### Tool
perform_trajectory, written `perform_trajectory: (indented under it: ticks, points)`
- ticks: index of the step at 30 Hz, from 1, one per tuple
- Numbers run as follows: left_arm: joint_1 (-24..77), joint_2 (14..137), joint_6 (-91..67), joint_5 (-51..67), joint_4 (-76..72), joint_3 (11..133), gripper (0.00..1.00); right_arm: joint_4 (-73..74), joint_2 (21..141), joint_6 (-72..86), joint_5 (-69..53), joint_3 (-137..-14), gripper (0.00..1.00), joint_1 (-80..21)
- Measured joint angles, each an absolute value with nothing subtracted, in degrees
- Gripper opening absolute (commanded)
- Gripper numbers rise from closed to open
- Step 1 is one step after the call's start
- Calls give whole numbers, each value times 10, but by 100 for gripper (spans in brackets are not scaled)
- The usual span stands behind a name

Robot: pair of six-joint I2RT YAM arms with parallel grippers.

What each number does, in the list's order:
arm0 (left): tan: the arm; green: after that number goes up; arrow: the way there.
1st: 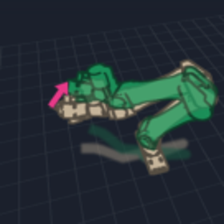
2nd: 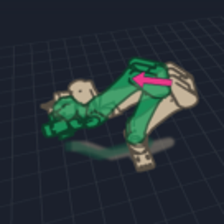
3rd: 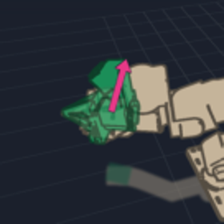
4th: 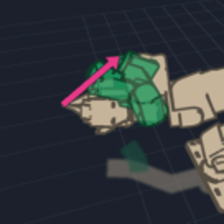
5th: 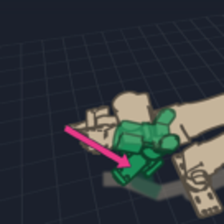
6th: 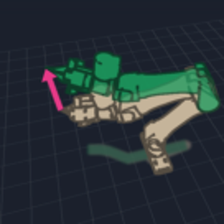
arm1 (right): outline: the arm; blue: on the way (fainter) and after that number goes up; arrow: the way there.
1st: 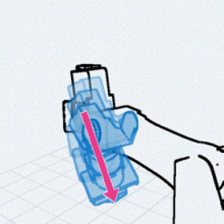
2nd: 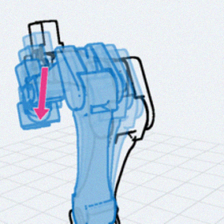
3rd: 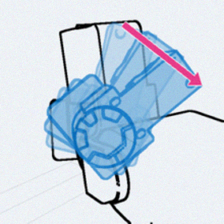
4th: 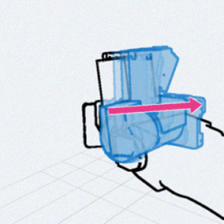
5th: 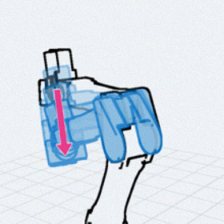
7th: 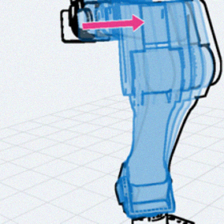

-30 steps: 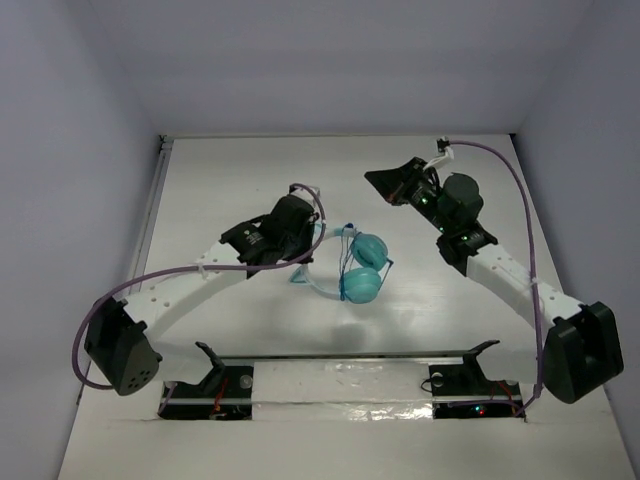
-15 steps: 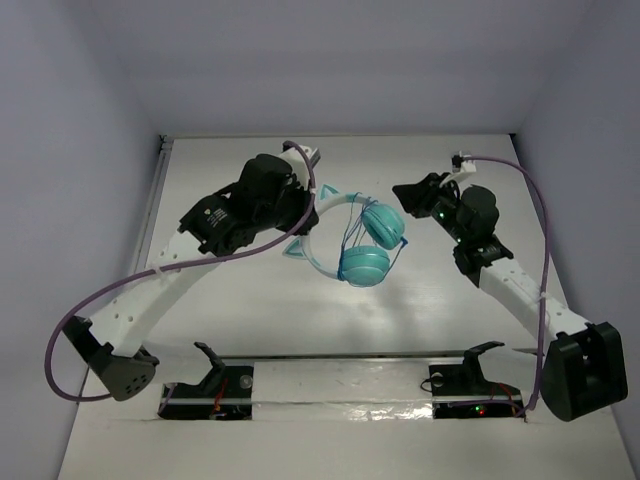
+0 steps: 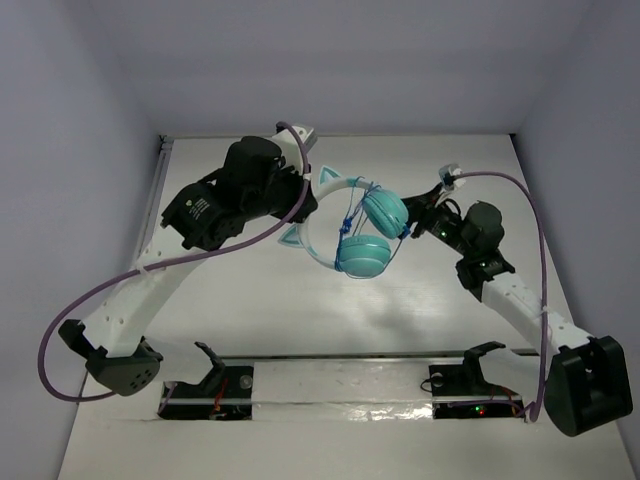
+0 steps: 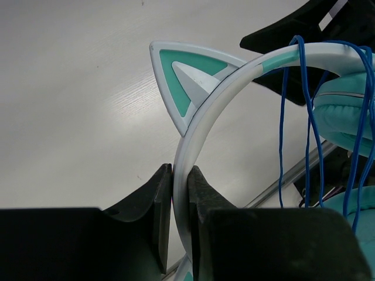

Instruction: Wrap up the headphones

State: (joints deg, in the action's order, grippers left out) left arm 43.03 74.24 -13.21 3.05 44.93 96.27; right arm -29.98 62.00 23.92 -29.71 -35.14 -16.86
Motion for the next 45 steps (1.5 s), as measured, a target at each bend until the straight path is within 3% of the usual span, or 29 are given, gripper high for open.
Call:
perform_trajectory:
  ticks: [3,11,12,14,15,16,23,26,27,30,32,34,35,36,39,42,45]
  points:
    - [430,753,-128,32,457,976,0,-311,615,235,-338,-352,79,-169]
    - [426,761,-124,51,461,976,0,-315,662,240,-472,-375,78,-210]
    - [426,761,-124,56,461,976,0,-321,667,245,-490,-375,72,-211]
    - [426,761,-124,62,461,976,0,-346,678,263,-522,-375,68,-211]
    - [426,761,-124,64,461,976,0,-363,685,272,-534,-375,57,-211]
    - [426,761,-124,67,461,976,0,-377,690,278,-542,-375,53,-211]
    - [426,761,-124,76,461,976,0,-381,689,295,-509,-375,47,-211]
    - [423,761,-124,76,461,976,0,-340,658,280,-425,-375,24,-211]
    - [423,761,-123,76,462,976,0,-321,642,274,-390,-375,7,-211]
    - [418,761,-121,77,463,979,0,-285,589,263,-297,-370,3,-211]
    - [416,764,-119,79,465,986,0,-280,554,258,-262,-357,4,-211]
    - [414,767,-118,80,465,991,0,-277,525,254,-249,-342,13,-211]
    - [412,768,-118,81,464,992,0,-275,514,252,-248,-334,20,-211]
    - [411,770,-118,81,466,994,0,-273,508,250,-249,-329,35,-211]
    - [410,775,-117,82,467,998,0,-262,504,240,-271,-328,58,-211]
    - [410,779,-116,82,468,1003,0,-259,510,236,-307,-328,72,-211]
    - [407,779,-114,82,470,1006,0,-257,517,237,-346,-328,77,-212]
